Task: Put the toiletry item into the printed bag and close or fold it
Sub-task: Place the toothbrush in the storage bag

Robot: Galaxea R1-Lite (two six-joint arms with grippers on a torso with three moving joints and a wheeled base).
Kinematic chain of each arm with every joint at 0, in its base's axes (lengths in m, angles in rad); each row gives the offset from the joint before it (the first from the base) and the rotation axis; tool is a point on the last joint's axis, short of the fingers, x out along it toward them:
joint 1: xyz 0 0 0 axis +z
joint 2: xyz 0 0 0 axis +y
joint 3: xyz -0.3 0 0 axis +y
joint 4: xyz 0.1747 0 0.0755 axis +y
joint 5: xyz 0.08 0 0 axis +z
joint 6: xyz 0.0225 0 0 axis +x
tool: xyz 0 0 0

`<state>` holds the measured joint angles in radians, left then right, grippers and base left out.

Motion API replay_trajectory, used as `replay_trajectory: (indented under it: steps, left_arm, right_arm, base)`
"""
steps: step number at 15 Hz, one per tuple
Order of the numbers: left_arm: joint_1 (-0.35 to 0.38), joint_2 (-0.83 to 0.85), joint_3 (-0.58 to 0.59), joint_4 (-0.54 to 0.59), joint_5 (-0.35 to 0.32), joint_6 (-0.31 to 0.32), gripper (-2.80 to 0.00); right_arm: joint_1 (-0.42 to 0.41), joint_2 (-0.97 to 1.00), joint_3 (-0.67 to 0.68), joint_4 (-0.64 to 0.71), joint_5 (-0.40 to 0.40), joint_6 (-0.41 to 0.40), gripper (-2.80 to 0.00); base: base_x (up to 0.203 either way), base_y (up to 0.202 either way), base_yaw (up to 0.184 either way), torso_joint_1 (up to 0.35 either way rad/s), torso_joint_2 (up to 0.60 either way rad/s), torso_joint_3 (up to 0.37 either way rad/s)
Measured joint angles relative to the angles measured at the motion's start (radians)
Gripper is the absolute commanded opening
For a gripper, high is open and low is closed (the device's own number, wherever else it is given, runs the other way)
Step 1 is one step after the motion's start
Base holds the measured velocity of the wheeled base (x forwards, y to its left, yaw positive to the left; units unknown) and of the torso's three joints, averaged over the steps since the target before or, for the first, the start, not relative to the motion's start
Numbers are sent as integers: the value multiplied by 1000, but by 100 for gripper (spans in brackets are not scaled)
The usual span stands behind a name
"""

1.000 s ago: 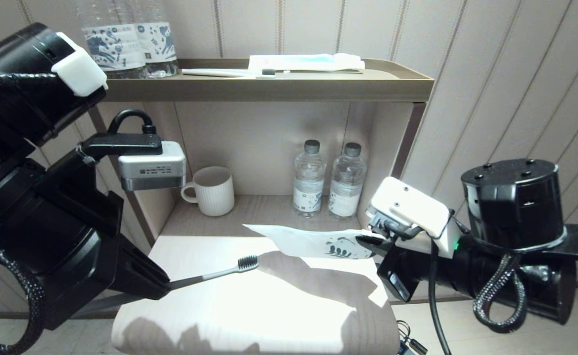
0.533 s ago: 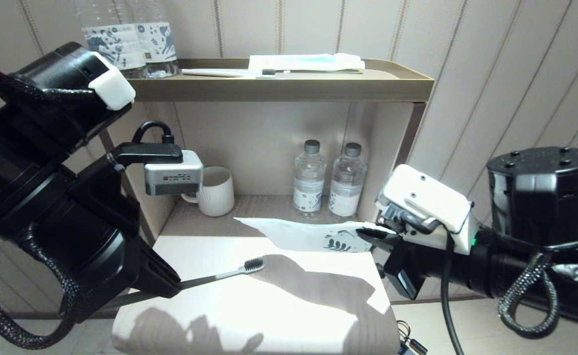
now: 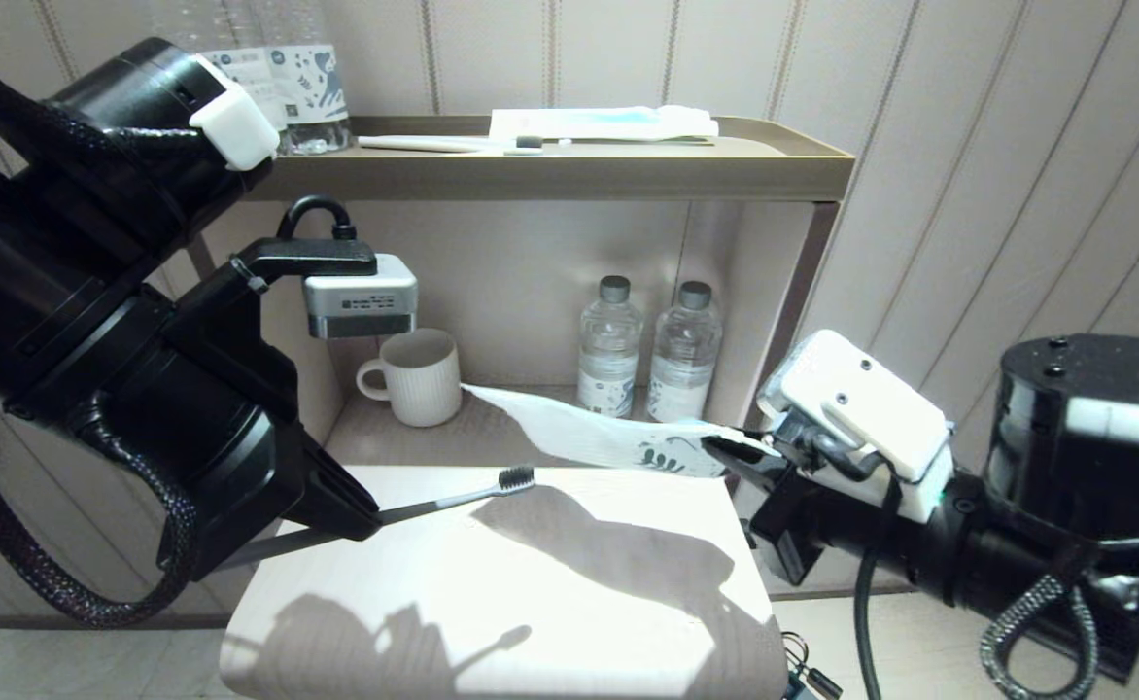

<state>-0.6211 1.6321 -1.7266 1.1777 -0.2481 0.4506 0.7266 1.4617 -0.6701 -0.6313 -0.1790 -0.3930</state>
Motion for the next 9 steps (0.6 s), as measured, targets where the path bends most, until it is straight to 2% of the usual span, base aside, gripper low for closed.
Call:
replay_trajectory:
  steps: [2, 5, 9]
  left_arm:
    - [0, 11, -10, -2, 8, 1, -280]
    - [0, 24, -21, -35, 53, 1, -280]
    - [0, 29, -24, -161, 59, 1, -280]
  right_arm:
    - [-1, 40, 39, -147, -19, -1, -280]
    - [0, 63, 50, -184, -23, 0, -280]
    - [5, 77, 108, -283, -24, -1, -280]
  base:
    - [0, 0, 0, 0, 0, 0]
    - [0, 0, 0, 0, 0, 0]
    - [0, 0, 0, 0, 0, 0]
